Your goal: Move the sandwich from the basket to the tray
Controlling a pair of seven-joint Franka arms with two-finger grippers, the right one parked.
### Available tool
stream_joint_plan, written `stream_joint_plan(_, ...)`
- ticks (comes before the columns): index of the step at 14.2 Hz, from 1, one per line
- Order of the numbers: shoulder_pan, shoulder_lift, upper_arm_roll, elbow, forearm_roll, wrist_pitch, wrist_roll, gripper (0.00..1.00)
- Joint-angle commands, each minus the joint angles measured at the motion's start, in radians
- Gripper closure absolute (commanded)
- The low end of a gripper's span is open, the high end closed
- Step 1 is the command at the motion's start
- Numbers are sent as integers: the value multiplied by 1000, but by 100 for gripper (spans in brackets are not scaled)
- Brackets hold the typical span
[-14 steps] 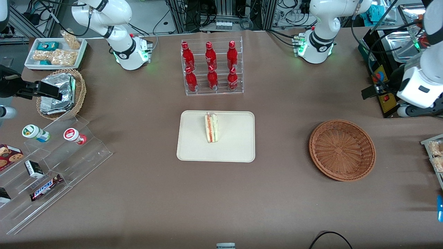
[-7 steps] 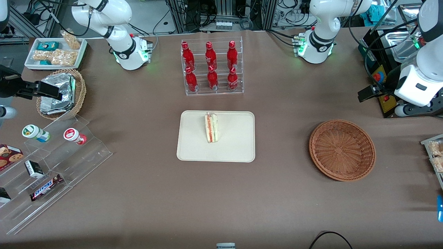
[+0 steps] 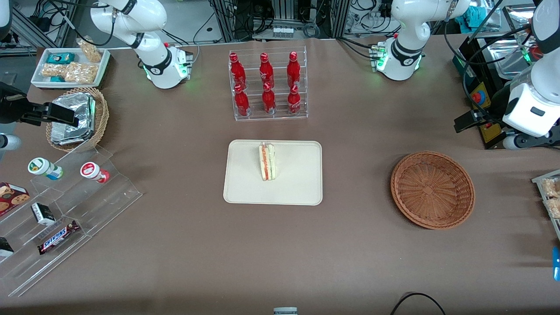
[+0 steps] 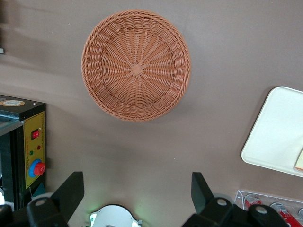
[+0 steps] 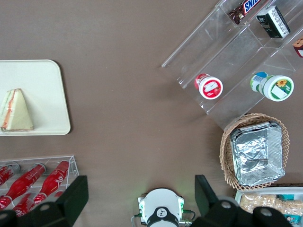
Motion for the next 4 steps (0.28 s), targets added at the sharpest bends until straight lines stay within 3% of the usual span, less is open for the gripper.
stream_joint_plan(1, 10, 26, -4, 28, -8, -5, 3, 0)
stream_joint_plan(4, 8, 30, -4, 28, 0, -7, 6, 0)
